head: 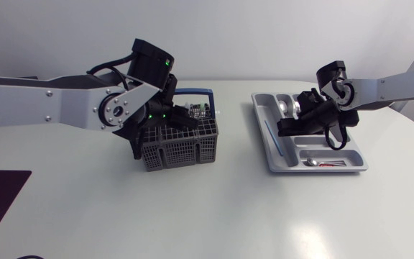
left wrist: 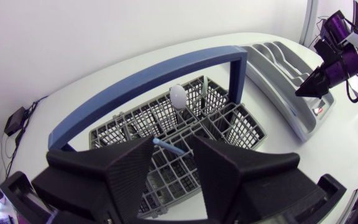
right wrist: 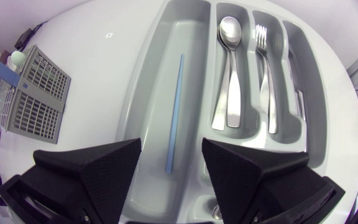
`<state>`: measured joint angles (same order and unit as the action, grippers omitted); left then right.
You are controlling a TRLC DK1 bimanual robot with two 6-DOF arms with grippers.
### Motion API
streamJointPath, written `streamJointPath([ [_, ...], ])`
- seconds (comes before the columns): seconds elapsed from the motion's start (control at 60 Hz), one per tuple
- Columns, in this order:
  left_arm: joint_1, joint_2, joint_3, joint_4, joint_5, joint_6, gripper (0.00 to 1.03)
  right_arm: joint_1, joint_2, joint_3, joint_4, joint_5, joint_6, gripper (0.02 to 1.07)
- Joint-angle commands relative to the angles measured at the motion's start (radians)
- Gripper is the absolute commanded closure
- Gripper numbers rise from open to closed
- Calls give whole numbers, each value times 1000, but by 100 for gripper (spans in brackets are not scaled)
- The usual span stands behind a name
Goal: Unload the cutlery basket into the drawer organizer.
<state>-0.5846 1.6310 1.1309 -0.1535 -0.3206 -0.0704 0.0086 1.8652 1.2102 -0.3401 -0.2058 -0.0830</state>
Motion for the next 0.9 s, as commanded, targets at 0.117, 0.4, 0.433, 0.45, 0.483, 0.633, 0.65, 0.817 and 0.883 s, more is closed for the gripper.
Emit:
streamJointPath([
  [0.117,17,21,33,15,-6,-26,88,-9,-29,-34,16,-3,-23,35],
  [0.4,23,4,21,15,26,-26,99,2,-51,-51,35,-3,-31,35],
  [0.433,22,-7,15,20,28,-26,100,4,-58,-57,38,-3,-32,35],
  [0.45,20,-13,12,20,29,-26,100,4,-61,-61,38,-3,-35,35],
  [0.483,17,-22,9,20,28,-25,100,7,-74,-70,42,-3,-40,35],
  [0.633,-3,-85,-11,28,28,-12,100,30,-173,-150,81,-3,-83,35],
  [0.65,-6,-94,-13,28,28,-9,100,34,-187,-161,85,-3,-89,35],
  [0.817,-72,-211,-45,38,-37,34,100,82,-385,-302,170,-10,-149,35],
  [0.883,-98,-238,-51,38,-72,47,100,97,-454,-342,187,-15,-170,35],
])
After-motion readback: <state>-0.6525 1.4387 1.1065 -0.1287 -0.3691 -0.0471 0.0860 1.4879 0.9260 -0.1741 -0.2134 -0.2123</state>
